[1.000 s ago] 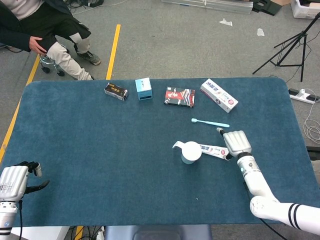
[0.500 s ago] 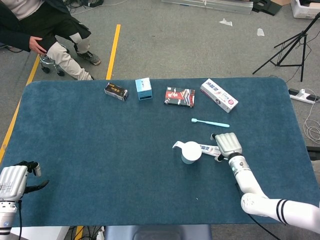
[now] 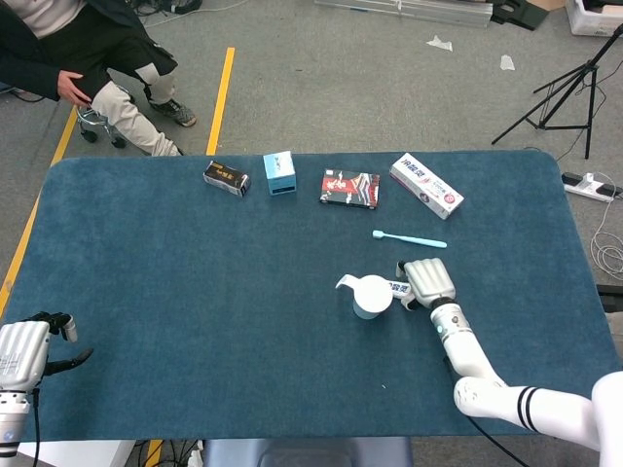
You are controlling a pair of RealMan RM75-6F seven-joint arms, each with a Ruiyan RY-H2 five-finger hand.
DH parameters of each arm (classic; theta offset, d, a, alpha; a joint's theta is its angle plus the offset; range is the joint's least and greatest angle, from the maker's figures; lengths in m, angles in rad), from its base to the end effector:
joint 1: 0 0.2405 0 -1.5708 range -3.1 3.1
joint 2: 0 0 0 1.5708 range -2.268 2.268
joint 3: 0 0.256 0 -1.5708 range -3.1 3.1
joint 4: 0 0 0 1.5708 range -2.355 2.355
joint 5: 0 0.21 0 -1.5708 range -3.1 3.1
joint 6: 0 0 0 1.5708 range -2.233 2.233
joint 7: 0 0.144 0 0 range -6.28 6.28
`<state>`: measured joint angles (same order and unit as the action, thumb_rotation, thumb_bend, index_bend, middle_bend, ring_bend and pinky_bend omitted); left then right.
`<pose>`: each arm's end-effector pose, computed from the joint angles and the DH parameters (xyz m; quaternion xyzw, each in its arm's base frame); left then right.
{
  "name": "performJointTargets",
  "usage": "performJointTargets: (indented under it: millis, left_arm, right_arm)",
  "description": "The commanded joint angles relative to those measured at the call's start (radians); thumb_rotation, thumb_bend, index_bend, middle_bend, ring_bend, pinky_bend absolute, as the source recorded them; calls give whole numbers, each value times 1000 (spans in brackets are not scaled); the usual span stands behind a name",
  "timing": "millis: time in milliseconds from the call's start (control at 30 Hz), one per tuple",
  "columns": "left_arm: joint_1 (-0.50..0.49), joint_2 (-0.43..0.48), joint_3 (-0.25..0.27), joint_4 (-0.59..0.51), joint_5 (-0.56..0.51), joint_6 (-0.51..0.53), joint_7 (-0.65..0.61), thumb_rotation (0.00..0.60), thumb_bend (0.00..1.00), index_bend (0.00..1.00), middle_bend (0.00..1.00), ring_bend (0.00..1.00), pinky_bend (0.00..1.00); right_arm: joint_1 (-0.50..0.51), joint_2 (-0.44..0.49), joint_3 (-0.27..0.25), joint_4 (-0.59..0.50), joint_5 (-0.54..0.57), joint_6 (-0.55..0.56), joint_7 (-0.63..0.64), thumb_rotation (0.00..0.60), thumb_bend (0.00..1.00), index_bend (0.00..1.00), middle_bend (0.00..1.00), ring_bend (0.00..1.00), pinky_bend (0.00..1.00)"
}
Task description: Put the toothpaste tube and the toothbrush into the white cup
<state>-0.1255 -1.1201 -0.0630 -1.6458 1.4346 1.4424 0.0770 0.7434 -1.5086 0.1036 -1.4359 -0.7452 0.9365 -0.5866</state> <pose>-0.3062 0.1955 0.1550 -0.5975 -0.3872 -0.3699 0.5969 -0.2191 -0.3472 -0.0069 0.7277 -0.4165 0.2135 0.5014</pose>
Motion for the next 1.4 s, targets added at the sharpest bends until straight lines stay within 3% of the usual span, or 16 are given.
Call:
performJointTargets:
  millis: [33,900,1400]
  left_arm:
    - [0,1,0,-1,0,0,-1,600,42,660,621,533,632]
    - [2,12,-4,-20,-3,1,-16,600,42,660,621,533,632]
    - [2,16,-6,-26,-7,0,-22,600,42,660,621,533,632]
  right_arm:
    - [-1,-14,0,16,-11,-2,11,600,154,403,1000,1000,1000]
    - [-18,-91,5,113,-96,-13,85,600,184,473,1000,1000,1000]
    - [-37,-97,14,137,-136,4,98,600,260,649,1000,1000,1000]
